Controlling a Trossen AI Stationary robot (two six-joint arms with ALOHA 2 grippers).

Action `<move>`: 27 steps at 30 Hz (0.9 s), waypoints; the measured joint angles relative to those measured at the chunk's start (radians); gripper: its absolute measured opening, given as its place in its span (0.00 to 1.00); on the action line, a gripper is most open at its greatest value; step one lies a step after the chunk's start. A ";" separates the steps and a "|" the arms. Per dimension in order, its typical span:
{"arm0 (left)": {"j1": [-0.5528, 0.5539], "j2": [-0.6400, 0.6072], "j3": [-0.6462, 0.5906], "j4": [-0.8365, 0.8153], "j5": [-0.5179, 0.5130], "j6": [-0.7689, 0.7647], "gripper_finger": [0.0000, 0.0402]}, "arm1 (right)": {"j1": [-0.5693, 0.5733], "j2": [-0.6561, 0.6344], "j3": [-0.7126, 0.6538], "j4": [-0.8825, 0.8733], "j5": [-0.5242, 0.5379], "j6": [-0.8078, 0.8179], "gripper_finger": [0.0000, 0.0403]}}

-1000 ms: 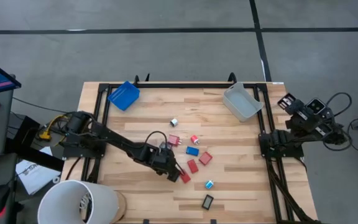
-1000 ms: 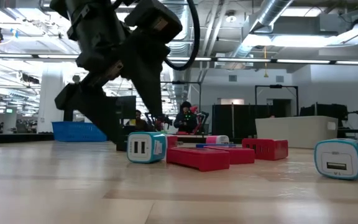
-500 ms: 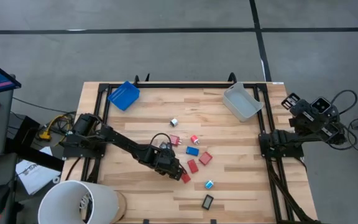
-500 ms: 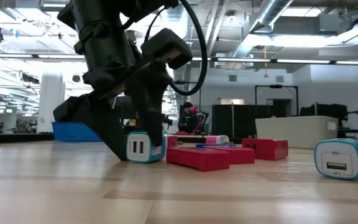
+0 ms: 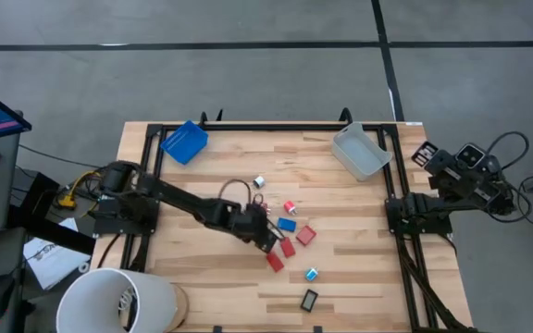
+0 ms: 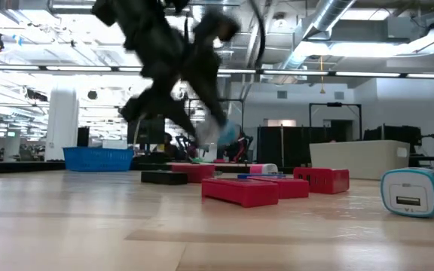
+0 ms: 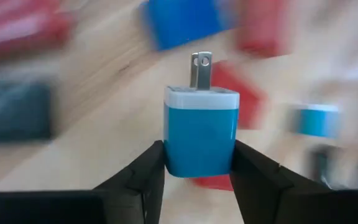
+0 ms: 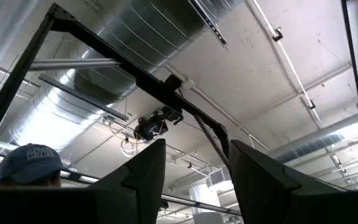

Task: Pick & Place Office items
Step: Put the bottom blue charger into the gray bin

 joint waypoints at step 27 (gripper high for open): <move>0.218 0.091 0.315 0.519 0.978 0.170 0.36 | 0.000 0.438 0.292 -0.357 -0.287 -0.377 0.42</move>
